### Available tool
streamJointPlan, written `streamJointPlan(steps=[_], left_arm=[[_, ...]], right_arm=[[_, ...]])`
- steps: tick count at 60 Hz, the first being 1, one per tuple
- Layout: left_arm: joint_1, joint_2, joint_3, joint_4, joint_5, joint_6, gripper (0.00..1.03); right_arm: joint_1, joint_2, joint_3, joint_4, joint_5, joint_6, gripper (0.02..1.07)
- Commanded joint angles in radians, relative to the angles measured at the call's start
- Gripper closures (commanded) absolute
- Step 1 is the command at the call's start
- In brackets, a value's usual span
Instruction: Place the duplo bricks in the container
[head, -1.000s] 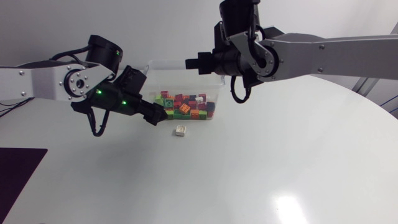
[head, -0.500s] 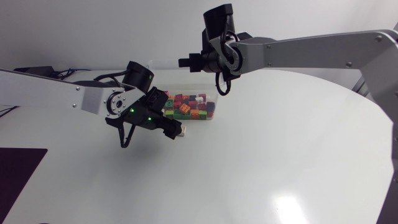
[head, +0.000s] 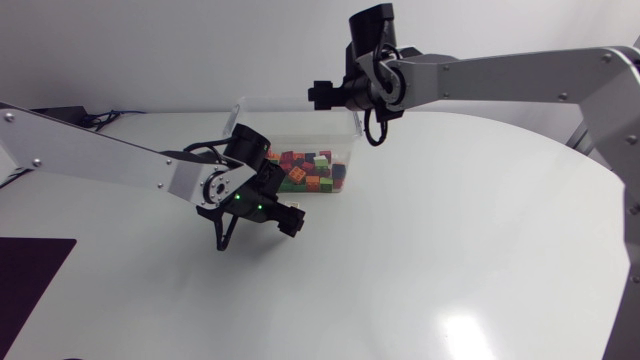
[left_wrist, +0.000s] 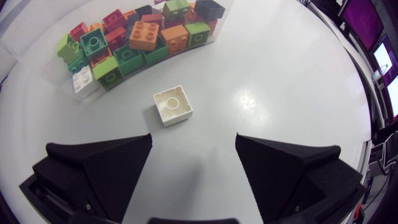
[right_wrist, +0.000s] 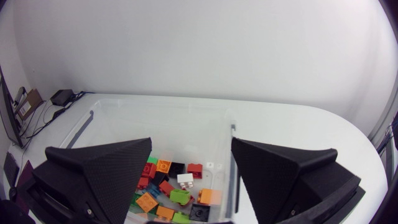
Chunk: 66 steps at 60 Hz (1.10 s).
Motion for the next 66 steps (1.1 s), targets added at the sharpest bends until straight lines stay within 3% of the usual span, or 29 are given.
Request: streamJointPlan(steps=[1,26,37,56,66], left_arm=[[-0.011,0.042,0.017,0.024,-0.021,-0.039,0.13],[-0.005,0.134,0.102,0.053,-0.094,-0.136,0.28],[-0.009,0.142,0.109,0.073,-0.110,-0.155,0.39],[-0.026,0.176,0.138,0.079,-0.114,-0.167,0.45],[-0.040,0.200,0.153,0.077,-0.128,-0.173,0.68]], right_arm=[[-0.020,-0.100,-0.079,0.010,-0.001,0.017,0.08],[-0.025,-0.369,-0.395,0.083,-0.001,0.026,0.08],[-0.025,-0.421,-0.470,0.099,-0.001,0.026,0.08],[-0.022,-0.507,-0.566,0.109,0.005,0.026,0.08],[-0.022,-0.568,-0.626,0.109,0.008,0.020,0.08]])
